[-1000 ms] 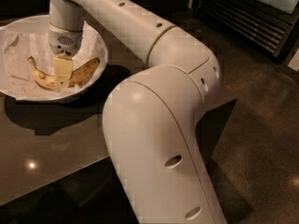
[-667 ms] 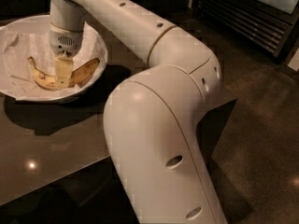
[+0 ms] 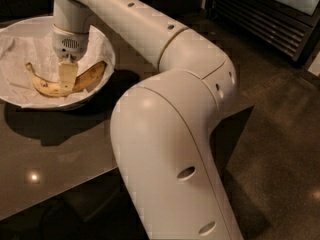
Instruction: Pick banana from white bowl
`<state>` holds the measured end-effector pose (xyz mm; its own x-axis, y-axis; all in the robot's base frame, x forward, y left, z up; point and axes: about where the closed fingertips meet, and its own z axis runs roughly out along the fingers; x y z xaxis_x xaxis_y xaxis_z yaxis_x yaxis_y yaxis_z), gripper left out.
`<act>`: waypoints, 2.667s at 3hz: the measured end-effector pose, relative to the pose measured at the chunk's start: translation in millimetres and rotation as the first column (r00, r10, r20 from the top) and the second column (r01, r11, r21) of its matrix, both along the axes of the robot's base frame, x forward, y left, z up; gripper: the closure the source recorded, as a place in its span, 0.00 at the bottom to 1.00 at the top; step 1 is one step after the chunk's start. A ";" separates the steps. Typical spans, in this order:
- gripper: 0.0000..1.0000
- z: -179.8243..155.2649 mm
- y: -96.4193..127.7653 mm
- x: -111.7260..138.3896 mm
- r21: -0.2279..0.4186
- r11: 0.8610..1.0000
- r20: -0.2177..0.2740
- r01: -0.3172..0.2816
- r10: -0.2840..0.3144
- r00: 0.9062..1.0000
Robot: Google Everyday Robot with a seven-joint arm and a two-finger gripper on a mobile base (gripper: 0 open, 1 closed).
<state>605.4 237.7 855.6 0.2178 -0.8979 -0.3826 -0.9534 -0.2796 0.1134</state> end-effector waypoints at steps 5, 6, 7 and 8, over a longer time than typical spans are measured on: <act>1.00 30.6 -18.3 5.6 0.059 0.997 0.047 0.039 -0.042 0.998; 1.00 52.9 -21.9 6.0 0.087 0.996 0.072 0.014 -0.021 0.997; 1.00 80.6 -15.7 4.6 0.122 0.992 0.110 -0.039 0.025 0.994; 1.00 112.5 0.5 1.5 0.166 0.982 0.167 -0.095 0.067 0.984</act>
Offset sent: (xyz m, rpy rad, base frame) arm 0.0000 0.0000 0.0000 0.0000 0.0000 0.0000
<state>606.9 238.2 968.1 0.3582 -0.7983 -0.4843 -0.9285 -0.3589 -0.0950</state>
